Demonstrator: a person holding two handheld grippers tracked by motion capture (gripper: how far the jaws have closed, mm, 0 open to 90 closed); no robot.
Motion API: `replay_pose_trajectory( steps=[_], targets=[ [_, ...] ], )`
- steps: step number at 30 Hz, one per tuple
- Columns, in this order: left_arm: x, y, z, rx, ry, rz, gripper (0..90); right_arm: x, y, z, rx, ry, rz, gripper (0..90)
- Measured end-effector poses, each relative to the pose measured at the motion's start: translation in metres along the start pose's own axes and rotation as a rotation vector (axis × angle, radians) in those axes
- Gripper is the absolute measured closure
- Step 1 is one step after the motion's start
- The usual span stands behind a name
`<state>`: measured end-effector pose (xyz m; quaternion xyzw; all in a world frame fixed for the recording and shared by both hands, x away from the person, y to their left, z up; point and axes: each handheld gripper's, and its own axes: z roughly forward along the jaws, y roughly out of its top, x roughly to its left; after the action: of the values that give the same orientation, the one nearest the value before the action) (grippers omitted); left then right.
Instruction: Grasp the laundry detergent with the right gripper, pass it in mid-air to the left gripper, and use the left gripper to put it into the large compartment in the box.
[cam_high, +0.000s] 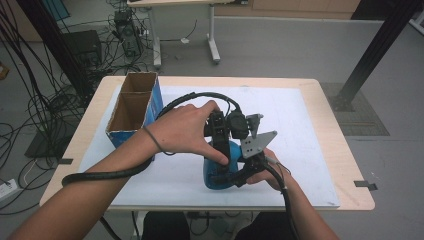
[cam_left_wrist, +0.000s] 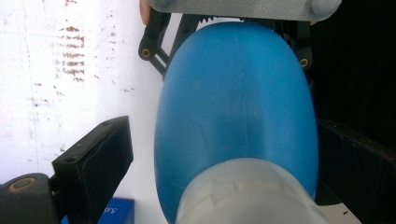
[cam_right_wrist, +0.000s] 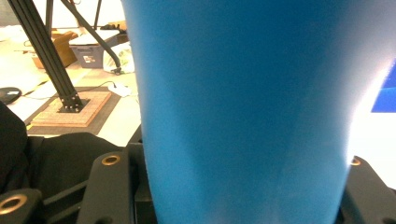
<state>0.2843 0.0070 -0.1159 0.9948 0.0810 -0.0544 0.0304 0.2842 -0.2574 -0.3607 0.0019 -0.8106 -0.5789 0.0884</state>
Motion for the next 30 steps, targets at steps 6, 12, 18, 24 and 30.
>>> replay_pose_trajectory(
  steps=[6,12,18,24,30],
  targets=[
    [-0.0007,-0.0004,-0.0001,-0.001,0.003,0.0,7.8,0.001,0.0002,-0.0009,0.0,-0.002,0.002,42.5],
    [-0.0018,-0.0002,0.0001,-0.004,0.007,-0.002,7.7,0.0015,0.0,-0.0012,0.0,-0.003,0.001,42.5],
    [-0.0014,-0.0028,-0.0025,-0.015,0.01,-0.004,7.5,0.0024,0.0,-0.0016,-0.003,-0.004,0.0,42.5],
    [-0.0035,-0.0046,-0.0038,-0.023,0.02,-0.005,7.2,0.0031,0.0008,-0.0021,-0.002,-0.006,-0.003,42.5],
    [-0.0035,-0.005,-0.0036,-0.023,0.021,-0.009,7.2,0.0037,0.0019,-0.0019,0.0,-0.006,-0.005,42.5]
  ],
)
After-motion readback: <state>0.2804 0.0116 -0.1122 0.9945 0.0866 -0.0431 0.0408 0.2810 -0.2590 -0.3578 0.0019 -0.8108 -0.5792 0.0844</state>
